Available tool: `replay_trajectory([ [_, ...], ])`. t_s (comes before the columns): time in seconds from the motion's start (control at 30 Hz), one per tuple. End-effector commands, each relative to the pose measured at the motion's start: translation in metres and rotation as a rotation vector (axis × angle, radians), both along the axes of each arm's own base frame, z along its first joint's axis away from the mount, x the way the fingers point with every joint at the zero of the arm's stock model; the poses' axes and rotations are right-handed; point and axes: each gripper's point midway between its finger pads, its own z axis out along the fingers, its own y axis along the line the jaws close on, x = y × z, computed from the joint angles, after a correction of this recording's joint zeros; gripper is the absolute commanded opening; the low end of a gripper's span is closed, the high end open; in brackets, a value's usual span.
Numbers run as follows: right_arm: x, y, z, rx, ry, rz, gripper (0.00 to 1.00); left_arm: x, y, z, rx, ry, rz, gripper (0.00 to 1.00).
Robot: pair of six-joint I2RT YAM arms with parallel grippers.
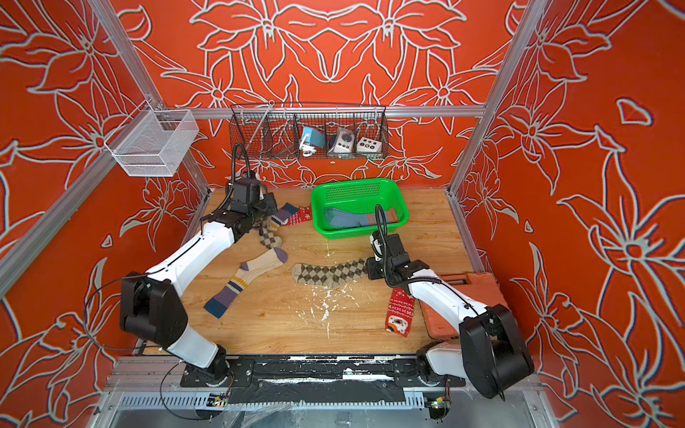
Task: Place the socks together as a pair
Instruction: Pick up the sock from the center of the board, then place the sock at the center of the board.
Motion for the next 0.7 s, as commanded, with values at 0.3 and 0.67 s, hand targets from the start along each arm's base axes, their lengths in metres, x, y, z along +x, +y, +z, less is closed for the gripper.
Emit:
replay_trajectory([
  [0.3, 0.004, -0.024, 0.014, -0.005, -0.074, -0.096, 0.33, -0.096, -0.119, 0.072, -0.105, -0.081, -0.414, 0.00],
  [0.67, 0.005, -0.048, 0.018, 0.073, -0.075, -0.190, 0.33, -0.134, -0.188, 0.093, -0.271, -0.099, -0.713, 0.00],
])
